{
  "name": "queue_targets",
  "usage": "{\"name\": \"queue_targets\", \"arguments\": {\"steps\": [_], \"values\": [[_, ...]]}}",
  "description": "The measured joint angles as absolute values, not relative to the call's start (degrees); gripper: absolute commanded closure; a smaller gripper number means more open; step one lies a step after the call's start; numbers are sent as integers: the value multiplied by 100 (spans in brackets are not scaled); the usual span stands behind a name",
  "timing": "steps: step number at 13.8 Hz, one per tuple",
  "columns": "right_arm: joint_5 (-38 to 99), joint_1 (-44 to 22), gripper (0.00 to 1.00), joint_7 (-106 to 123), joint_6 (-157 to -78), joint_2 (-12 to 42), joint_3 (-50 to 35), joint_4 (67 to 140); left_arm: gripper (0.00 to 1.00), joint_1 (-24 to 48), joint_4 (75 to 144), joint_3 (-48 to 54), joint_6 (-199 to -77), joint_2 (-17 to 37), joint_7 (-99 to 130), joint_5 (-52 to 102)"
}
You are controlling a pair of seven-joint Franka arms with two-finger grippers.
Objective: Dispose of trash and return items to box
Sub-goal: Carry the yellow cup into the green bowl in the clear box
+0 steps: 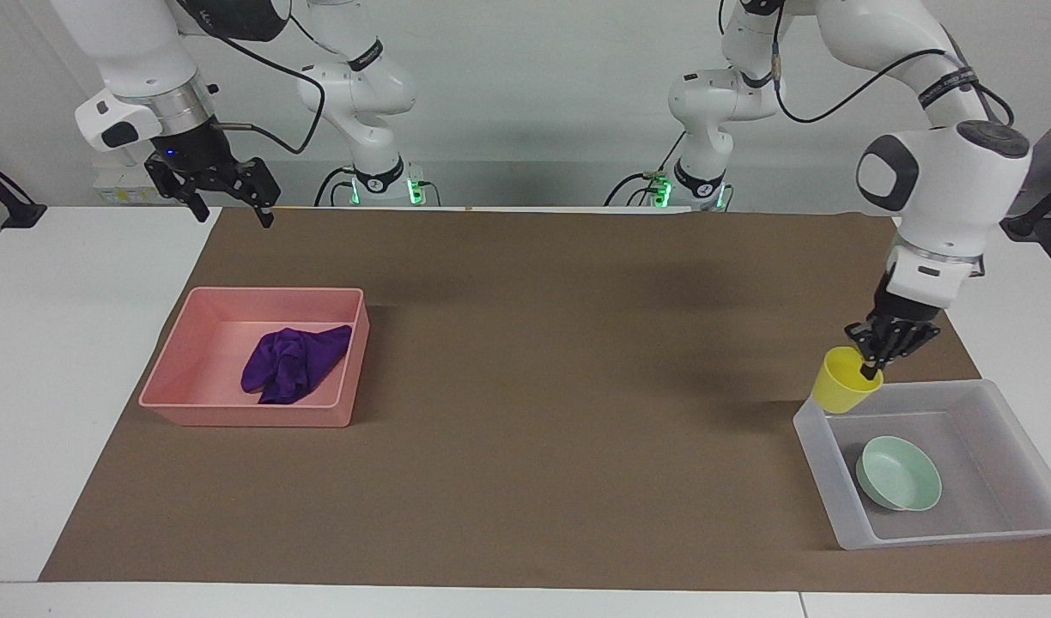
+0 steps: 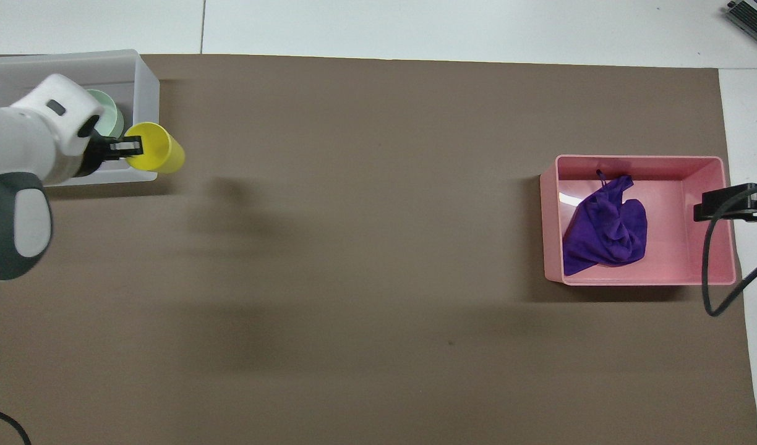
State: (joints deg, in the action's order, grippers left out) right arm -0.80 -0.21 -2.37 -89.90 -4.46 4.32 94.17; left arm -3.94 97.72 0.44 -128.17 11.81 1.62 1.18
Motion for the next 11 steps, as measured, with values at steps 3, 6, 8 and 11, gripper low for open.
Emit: {"name": "queue_targets", "arguments": {"steps": [3,6,8,11], "values": [[-80,-45,0,-237,-8782,-427,402,9224,100,-791,8822,67,-12369,1897,-96,170],[-78,-51,0,-237,-8762,-386,376,9159,100,-1008,7923,139,-12166,2739,-202,217],[-74,-53,0,-237,-8761,-366,375,9166,100,-1066,7688,155,-12165,3117,-245,234],[-70,-53,0,-328,-8755,-364,375,9183,100,-1097,7691,159,-12352,3368,-375,350]]}}
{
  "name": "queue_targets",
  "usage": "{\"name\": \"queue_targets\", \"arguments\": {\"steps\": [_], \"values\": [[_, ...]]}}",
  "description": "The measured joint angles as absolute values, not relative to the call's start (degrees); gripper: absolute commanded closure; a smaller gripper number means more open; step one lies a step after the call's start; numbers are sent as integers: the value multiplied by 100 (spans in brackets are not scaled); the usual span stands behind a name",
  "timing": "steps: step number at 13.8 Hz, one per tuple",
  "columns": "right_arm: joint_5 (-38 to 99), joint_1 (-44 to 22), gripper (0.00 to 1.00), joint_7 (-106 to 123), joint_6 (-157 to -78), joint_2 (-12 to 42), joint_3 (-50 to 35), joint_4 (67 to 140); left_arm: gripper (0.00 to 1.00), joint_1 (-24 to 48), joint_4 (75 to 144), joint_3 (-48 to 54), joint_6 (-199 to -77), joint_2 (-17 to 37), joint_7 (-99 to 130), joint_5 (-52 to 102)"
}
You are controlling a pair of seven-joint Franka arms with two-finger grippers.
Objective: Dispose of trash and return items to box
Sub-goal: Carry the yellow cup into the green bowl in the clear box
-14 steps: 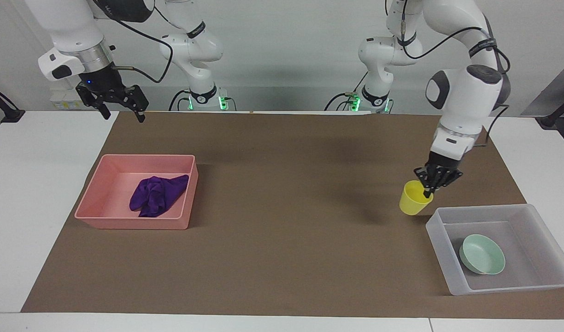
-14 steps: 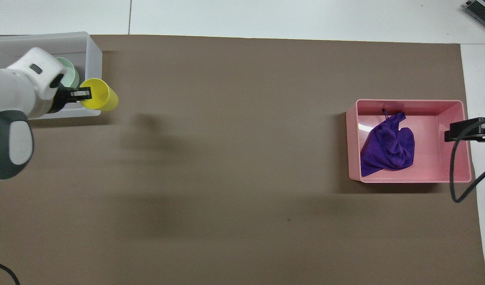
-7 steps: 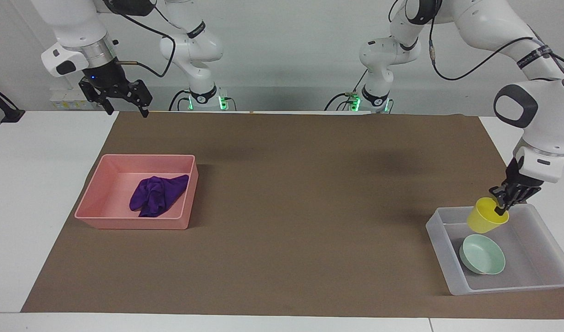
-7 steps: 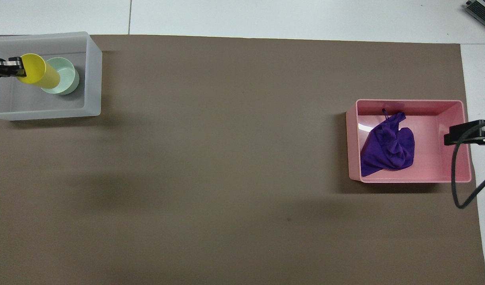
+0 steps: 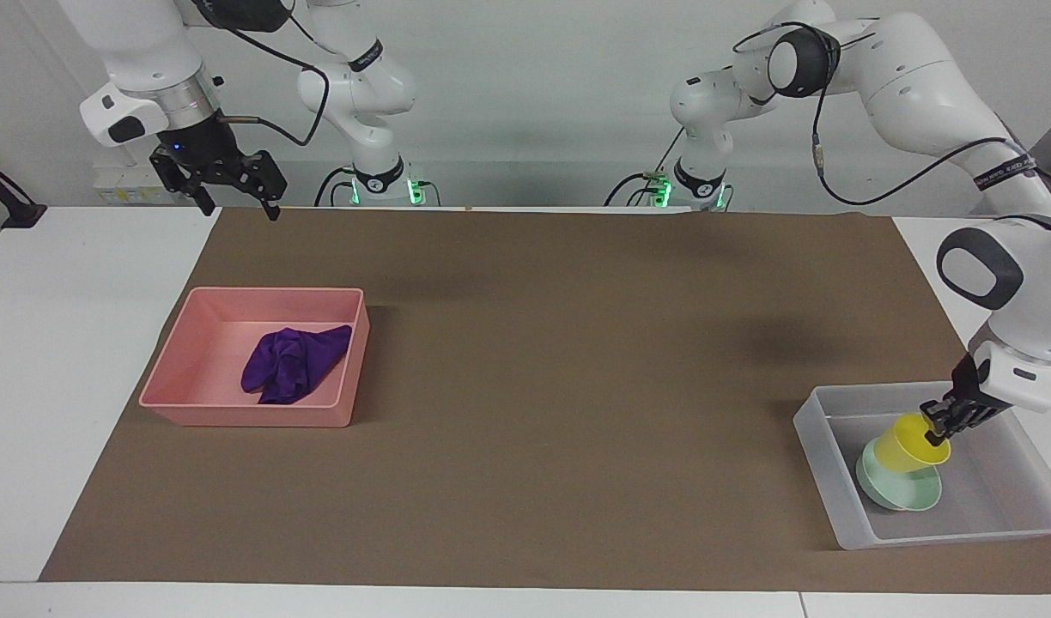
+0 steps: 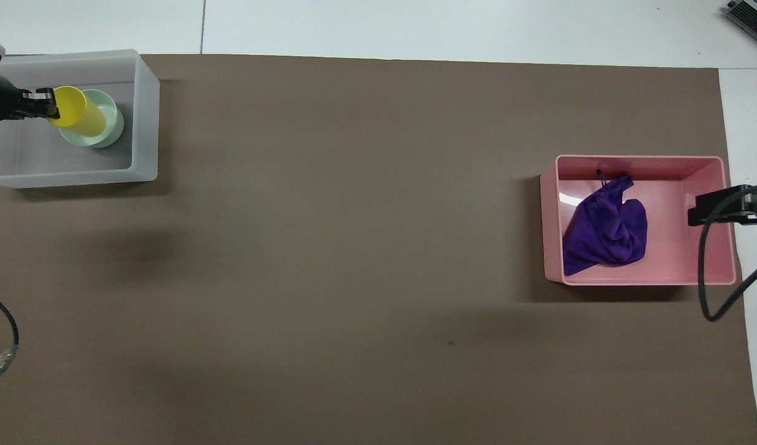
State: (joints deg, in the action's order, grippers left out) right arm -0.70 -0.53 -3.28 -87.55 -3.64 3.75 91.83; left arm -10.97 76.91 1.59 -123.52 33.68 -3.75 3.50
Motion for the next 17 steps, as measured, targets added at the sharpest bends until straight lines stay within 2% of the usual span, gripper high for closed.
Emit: {"name": "queue_targets", "arguments": {"steps": [3,4,5,6,7,12,14,17], "values": [[-70,-53,0,-332,-8755,-364,375,9183,100,-1163,7974,157,-12823,3486,-428,393],[-70,-54,0,-332,-8755,-364,375,9184,92,-1171,8066,157,-12921,3498,-446,417],[-70,-54,0,-332,-8755,-364,375,9186,69,-1170,8113,168,-12964,3498,-455,427],[-70,-54,0,-332,-8755,-364,375,9188,24,-1169,8120,184,-12967,3498,-456,428],[-70,-57,0,-332,-8755,-364,375,9189,0,-1168,8119,200,-12964,3492,-458,428],[-67,-139,0,-336,-8755,-364,372,9192,0,-1124,8129,246,-12939,3319,-950,430],[-67,-139,0,-336,-8755,-364,372,9192,0,-987,8270,265,-12862,2994,-1057,430],[-67,-139,0,-361,-8755,-364,372,9192,0,-598,8876,270,-12667,2171,-1063,339]]}}
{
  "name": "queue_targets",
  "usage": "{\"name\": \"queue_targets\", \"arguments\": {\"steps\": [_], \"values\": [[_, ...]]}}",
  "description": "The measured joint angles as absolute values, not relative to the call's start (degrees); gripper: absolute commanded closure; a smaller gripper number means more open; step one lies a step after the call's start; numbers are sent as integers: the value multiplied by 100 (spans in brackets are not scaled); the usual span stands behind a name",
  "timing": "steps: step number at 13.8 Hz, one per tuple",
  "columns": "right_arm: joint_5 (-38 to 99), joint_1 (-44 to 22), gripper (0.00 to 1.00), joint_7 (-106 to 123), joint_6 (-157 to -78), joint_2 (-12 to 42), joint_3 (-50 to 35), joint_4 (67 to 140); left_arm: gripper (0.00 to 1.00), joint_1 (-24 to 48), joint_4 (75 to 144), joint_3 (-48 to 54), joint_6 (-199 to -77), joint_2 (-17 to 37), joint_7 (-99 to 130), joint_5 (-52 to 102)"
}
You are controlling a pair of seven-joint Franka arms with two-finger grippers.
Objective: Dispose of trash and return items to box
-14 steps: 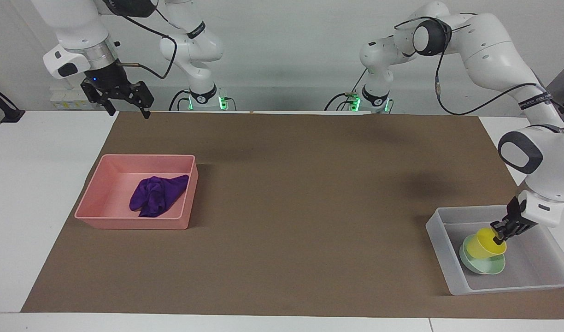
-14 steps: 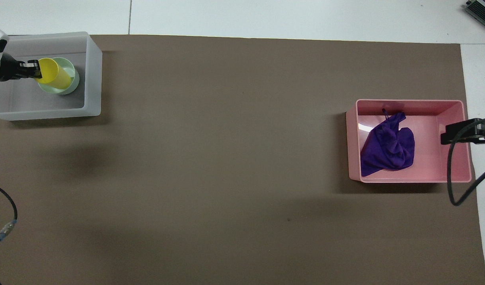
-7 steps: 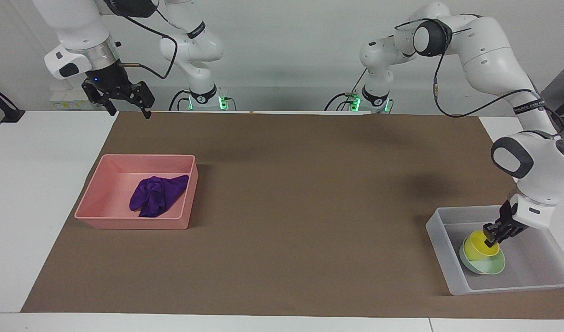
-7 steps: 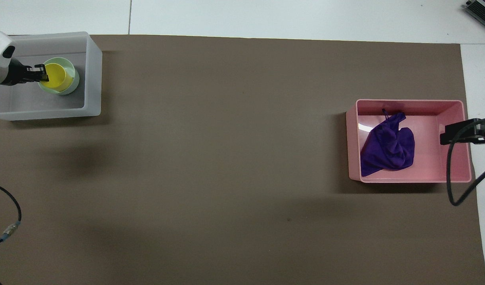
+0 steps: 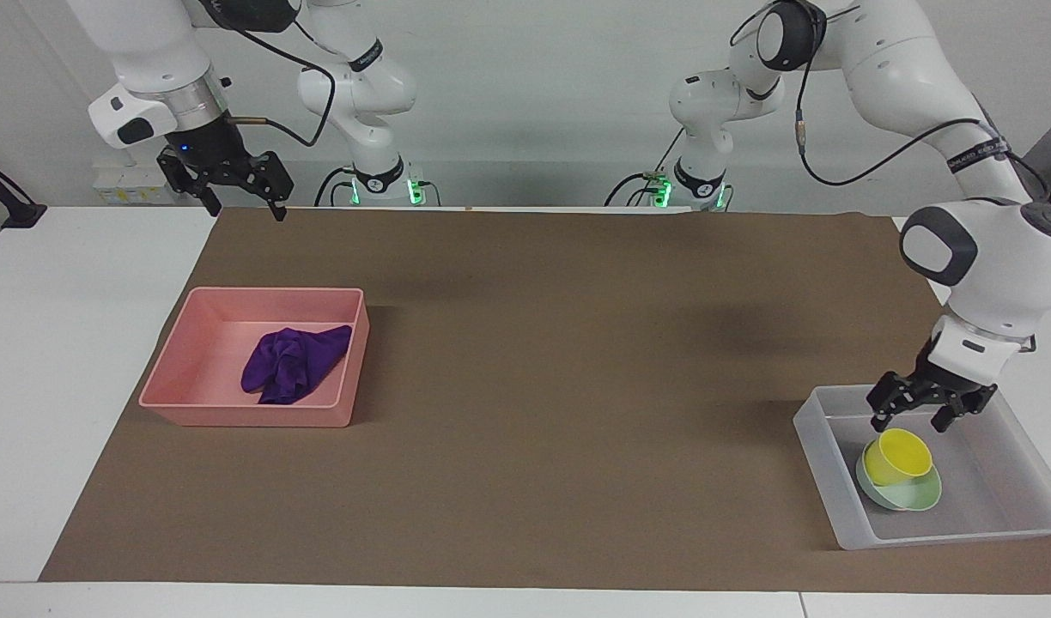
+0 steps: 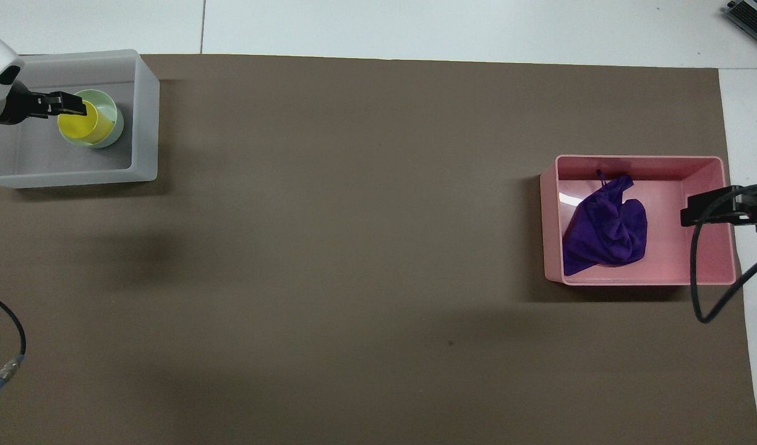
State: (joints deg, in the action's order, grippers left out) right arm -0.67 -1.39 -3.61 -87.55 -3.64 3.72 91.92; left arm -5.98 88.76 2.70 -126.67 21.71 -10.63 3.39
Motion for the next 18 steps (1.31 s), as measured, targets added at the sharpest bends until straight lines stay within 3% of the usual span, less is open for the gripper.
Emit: {"name": "queue_targets", "arguments": {"steps": [7,10,13,18], "values": [[-67,-142,0,-367,-8769,-364,349,9195,0,9,10045,270,-11349,205,-892,179],[-67,-142,0,-367,-8769,-364,348,9196,0,11,10329,268,-10752,-397,-833,127],[-67,-142,0,-367,-8769,-364,348,9197,0,10,10049,253,-10265,-522,-800,95],[-67,-142,0,-367,-8769,-364,348,9197,0,1,9404,222,-9665,-293,-781,-94]]}}
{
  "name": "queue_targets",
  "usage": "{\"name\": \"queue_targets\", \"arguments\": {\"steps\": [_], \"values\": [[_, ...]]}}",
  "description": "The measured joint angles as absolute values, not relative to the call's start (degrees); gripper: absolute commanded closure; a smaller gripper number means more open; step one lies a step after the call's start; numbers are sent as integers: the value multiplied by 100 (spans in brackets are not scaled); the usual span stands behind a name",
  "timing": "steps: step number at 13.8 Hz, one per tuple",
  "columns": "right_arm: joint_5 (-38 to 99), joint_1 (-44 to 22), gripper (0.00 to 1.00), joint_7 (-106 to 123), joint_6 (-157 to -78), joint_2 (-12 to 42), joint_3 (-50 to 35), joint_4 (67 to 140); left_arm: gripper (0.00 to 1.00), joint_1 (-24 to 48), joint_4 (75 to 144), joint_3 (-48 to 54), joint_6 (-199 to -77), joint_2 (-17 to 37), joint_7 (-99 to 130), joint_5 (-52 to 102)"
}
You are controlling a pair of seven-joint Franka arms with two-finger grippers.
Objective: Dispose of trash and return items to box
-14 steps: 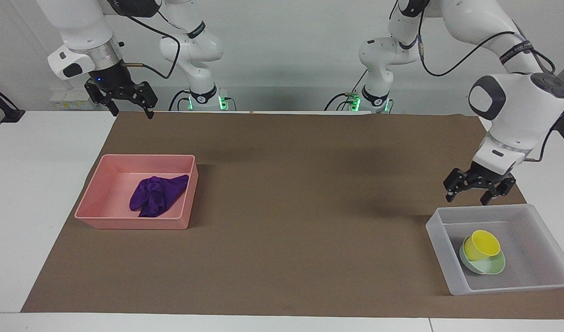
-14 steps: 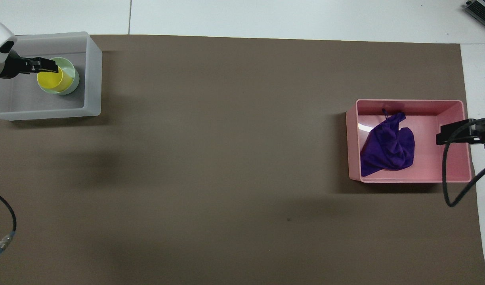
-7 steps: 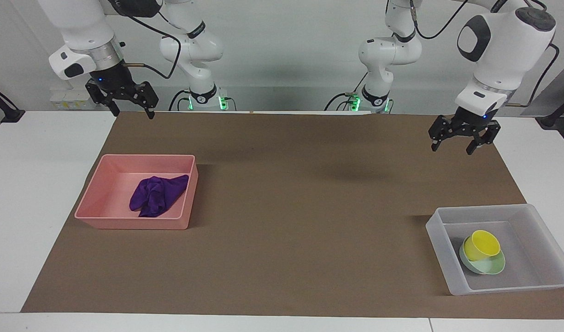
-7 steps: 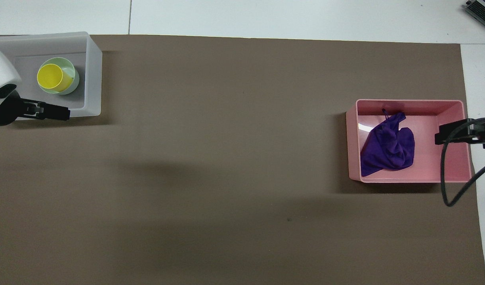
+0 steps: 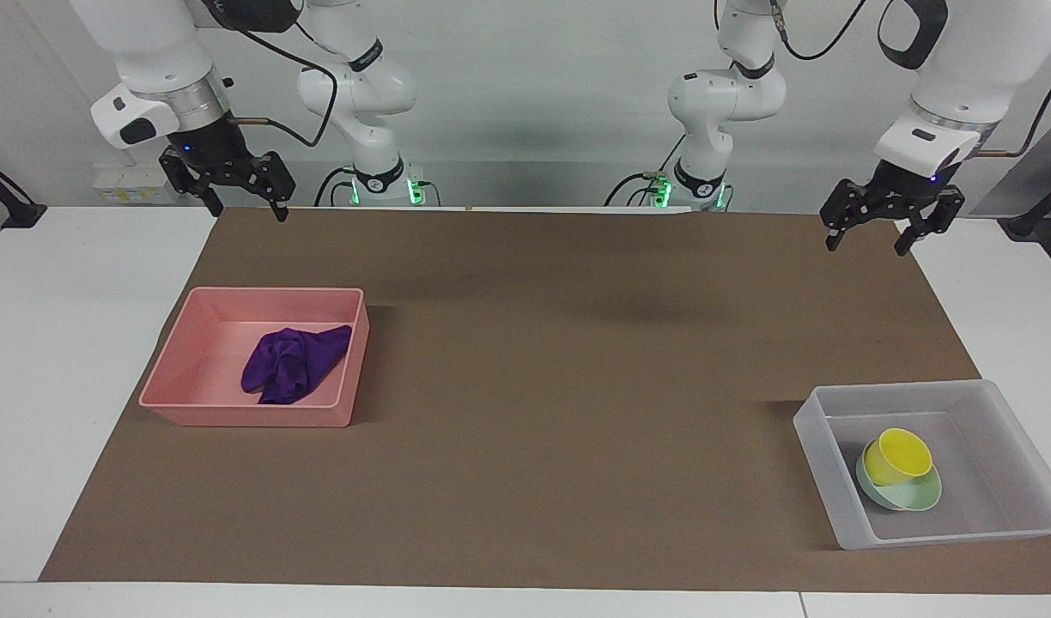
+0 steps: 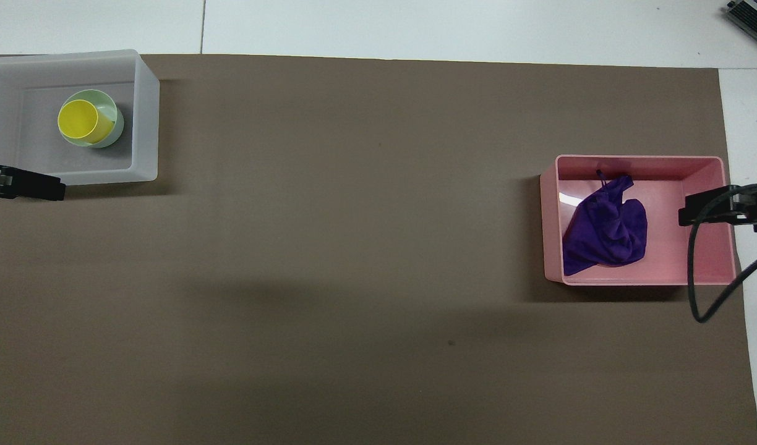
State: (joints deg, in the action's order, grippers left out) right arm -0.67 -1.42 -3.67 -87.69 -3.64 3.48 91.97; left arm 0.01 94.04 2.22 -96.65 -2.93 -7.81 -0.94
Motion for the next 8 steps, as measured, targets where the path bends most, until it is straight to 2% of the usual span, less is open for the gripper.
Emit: {"name": "queue_targets", "arguments": {"steps": [8], "values": [[-68,-142,0,-367,-8770,-364,348,9199,0,1,9432,222,-9648,-234,-451,-94]]}}
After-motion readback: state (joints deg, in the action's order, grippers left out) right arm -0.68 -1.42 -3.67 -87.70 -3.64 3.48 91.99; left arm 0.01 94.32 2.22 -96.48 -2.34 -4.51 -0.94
